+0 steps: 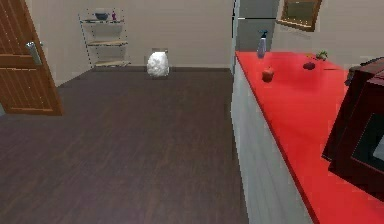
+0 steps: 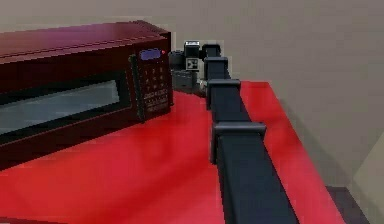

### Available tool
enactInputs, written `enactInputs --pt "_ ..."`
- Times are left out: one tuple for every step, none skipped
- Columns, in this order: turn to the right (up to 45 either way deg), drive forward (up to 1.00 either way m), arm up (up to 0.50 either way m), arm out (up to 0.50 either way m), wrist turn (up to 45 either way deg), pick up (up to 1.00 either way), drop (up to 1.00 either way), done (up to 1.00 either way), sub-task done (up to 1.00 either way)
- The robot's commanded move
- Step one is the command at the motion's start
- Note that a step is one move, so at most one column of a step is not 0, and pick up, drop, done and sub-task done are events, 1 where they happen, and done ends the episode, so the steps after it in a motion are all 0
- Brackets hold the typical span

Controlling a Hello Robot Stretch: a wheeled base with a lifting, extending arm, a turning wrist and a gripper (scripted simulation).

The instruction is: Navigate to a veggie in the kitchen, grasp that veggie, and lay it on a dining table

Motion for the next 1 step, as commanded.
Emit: enactInputs --pt "0.0 0.0 0.0 0.0 -45.0 0.0 0.0 0.0 0.0"
